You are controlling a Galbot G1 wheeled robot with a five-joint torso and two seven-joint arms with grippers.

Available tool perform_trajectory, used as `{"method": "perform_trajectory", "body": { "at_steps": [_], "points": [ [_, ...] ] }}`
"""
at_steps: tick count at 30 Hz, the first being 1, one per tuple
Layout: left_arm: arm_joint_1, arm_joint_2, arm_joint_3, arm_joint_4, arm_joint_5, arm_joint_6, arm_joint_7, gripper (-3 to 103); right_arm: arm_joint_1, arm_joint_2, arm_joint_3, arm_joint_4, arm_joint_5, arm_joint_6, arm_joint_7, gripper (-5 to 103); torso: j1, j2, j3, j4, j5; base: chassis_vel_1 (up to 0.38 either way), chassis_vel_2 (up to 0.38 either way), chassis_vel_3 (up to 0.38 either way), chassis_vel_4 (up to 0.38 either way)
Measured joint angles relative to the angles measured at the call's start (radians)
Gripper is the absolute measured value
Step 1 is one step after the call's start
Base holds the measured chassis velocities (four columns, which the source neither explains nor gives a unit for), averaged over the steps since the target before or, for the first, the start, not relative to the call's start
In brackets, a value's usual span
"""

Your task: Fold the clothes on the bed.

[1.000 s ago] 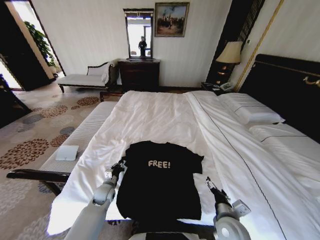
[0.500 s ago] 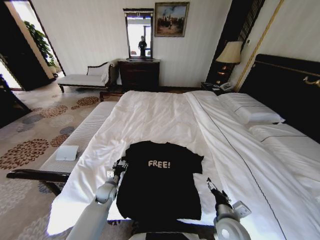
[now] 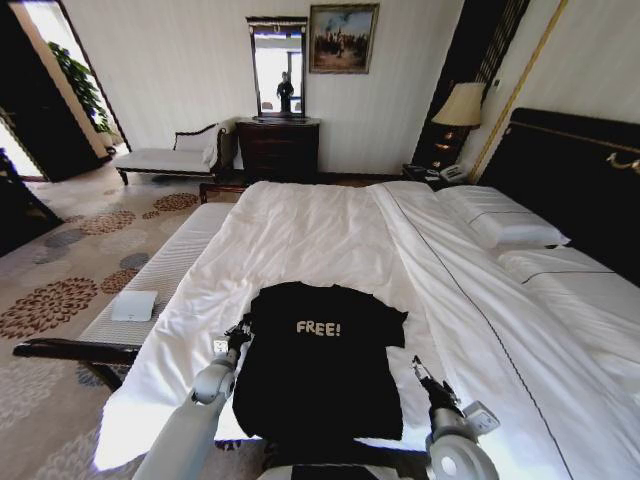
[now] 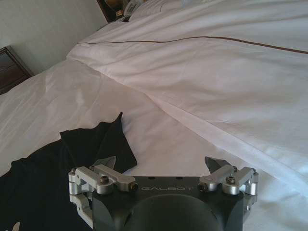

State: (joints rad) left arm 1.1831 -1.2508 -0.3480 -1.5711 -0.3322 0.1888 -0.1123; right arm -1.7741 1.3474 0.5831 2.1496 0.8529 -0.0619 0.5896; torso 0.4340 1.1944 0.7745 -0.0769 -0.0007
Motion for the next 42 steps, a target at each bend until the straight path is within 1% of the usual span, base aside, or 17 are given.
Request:
{"method": "perform_trajectory", "body": {
  "at_steps": [3,5,6,9,14,16,17,20,22,23,28,30,33,34,36,39,42],
  "points": [
    [-0.002,0.0,0.0,0.0,-0.003,0.001,0.0,8,0.001,0.0,0.0,0.0,0.0,0.0,0.0,100,0.0,0.0,0.0,0.0,0.0,0.0,0.0,0.0,0.0],
    [-0.007,-0.001,-0.004,0.0,-0.009,0.002,-0.002,2,0.001,0.0,0.0,-0.001,0.0,0.0,0.0,100,0.0,0.0,0.0,0.0,0.0,0.0,0.0,0.0,0.0],
    [-0.009,-0.001,-0.007,0.0,-0.012,0.002,-0.002,0,0.001,0.001,0.0,-0.001,0.0,0.0,0.0,100,0.0,0.0,0.0,0.0,0.0,0.0,0.0,0.0,0.0],
    [-0.013,-0.001,-0.013,-0.001,-0.024,0.002,-0.004,0,0.001,0.001,-0.001,-0.001,0.0,0.0,0.0,100,0.0,0.0,0.0,0.0,-0.0001,0.0,0.0,0.0,0.0],
    [-0.025,0.001,-0.03,-0.013,-0.066,0.005,-0.015,0,0.001,0.002,-0.001,-0.002,0.0,0.0,0.0,100,0.0,0.0,0.0,0.0,0.0,0.0,0.0,0.0,0.0],
    [-0.032,0.003,-0.044,-0.029,-0.107,0.013,-0.024,0,0.001,0.002,-0.001,-0.004,0.0,0.0,0.0,100,0.0,0.0,0.0,0.0,0.0,0.0,0.0,0.0,0.0],
    [-0.032,0.003,-0.044,-0.029,-0.107,0.013,-0.024,0,0.001,0.002,-0.001,-0.004,0.0,0.0,0.0,100,0.0,0.0,0.0,0.0,0.0,0.0,0.0,0.0,0.0],
    [-0.036,0.002,-0.062,-0.051,-0.148,0.023,-0.037,0,0.001,0.003,-0.002,-0.004,-0.002,0.0,0.0,100,0.0,0.0,0.0,0.0,0.0,0.0,0.0,0.0,0.0],
    [-0.035,-0.004,-0.08,-0.076,-0.203,0.038,-0.055,0,0.001,0.005,-0.002,-0.005,-0.004,0.0,0.0,100,0.0,0.0,0.0,0.0,0.0,0.0,0.0,0.0,0.0],
    [-0.035,-0.004,-0.08,-0.076,-0.203,0.038,-0.055,0,0.001,0.005,-0.002,-0.005,-0.004,0.0,0.0,100,0.0,0.0,0.0,0.0,0.0,0.0,0.0,0.0,0.0],
    [-0.021,-0.028,-0.11,-0.103,-0.282,0.053,-0.084,0,-0.002,0.008,-0.003,-0.006,-0.008,0.0,0.0,100,0.0,0.0,0.0,0.0,0.0,0.0,0.0,0.0,0.0],
    [-0.021,-0.031,-0.114,-0.104,-0.293,0.055,-0.087,0,-0.002,0.008,-0.003,-0.006,-0.008,0.0,0.0,100,0.0,0.0,0.0,0.0,0.0,0.0,0.0,0.0,0.0],
    [-0.025,-0.037,-0.134,-0.102,-0.346,0.064,-0.103,0,-0.006,0.011,-0.004,-0.006,-0.015,-0.001,0.0,100,0.0,0.0,0.0,0.0,0.0,0.0,0.0,0.0,0.0],
    [-0.025,-0.037,-0.134,-0.102,-0.346,0.064,-0.103,0,-0.006,0.011,-0.004,-0.006,-0.015,-0.001,0.0,100,0.0,0.0,0.0,0.0,0.0,0.0,0.0,0.0,0.0],
    [-0.032,-0.036,-0.145,-0.096,-0.376,0.07,-0.112,0,-0.009,0.013,-0.004,-0.006,-0.017,-0.001,0.0,100,0.0,0.0,0.0,0.0,0.0,0.0,0.0,0.0,0.0],
    [-0.048,-0.033,-0.169,-0.081,-0.455,0.087,-0.139,0,-0.012,0.017,-0.005,-0.006,-0.022,-0.001,-0.001,100,0.0,0.0,0.0,0.0,0.0,0.0,0.0,0.0,0.0],
    [-0.056,-0.03,-0.178,-0.062,-0.474,0.091,-0.145,0,-0.012,0.018,-0.005,-0.005,-0.023,-0.001,-0.001,100,0.0,0.0,0.0,0.0,-0.0001,0.0,0.0,0.0,0.0]
  ]
}}
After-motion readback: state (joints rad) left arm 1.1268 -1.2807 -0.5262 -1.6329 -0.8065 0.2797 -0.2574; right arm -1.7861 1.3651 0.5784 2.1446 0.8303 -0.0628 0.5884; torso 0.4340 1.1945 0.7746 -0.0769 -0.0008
